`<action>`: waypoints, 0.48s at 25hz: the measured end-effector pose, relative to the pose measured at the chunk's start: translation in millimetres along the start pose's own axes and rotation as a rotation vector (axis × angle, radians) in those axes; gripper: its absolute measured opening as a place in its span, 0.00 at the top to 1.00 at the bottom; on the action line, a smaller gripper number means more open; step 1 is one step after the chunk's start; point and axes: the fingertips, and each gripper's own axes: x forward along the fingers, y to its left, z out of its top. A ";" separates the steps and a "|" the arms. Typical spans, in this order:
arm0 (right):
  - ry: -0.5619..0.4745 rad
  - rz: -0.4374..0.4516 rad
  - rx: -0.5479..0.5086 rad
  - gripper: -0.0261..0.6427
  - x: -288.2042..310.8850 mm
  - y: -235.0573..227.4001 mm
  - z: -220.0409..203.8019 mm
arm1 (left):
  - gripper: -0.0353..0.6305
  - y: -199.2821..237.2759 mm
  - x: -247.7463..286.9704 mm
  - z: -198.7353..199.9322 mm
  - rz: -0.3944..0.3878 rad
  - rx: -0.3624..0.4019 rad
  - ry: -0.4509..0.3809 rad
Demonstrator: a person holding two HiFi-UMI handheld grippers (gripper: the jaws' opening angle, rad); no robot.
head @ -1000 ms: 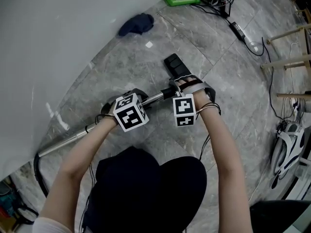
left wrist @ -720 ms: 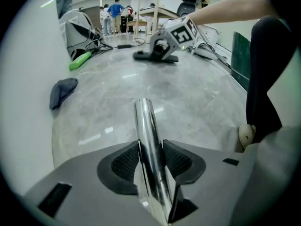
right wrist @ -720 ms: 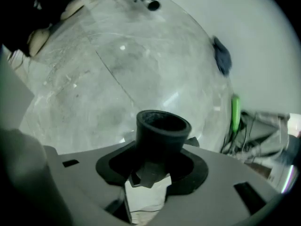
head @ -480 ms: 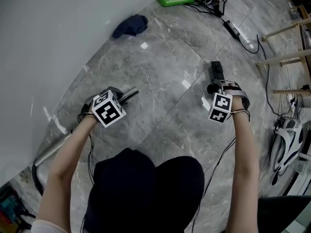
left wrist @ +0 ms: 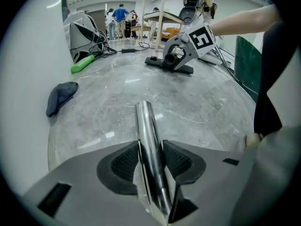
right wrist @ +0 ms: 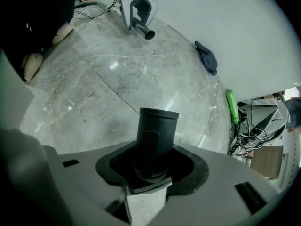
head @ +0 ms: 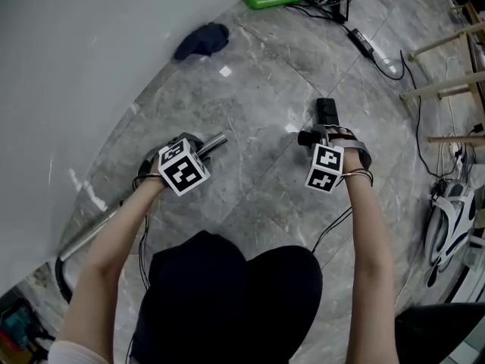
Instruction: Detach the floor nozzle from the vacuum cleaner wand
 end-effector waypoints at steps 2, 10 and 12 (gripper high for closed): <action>-0.016 -0.007 0.011 0.68 1.1 1.0 4.5 | 0.69 1.8 4.5 0.4 0.016 0.018 0.011; -0.103 0.010 0.072 0.65 -1.8 9.8 17.8 | 0.62 2.3 1.2 18.9 0.047 0.091 -0.049; -0.145 0.009 0.128 0.62 -7.8 6.1 23.6 | 0.61 0.1 -4.7 26.4 0.023 0.071 -0.071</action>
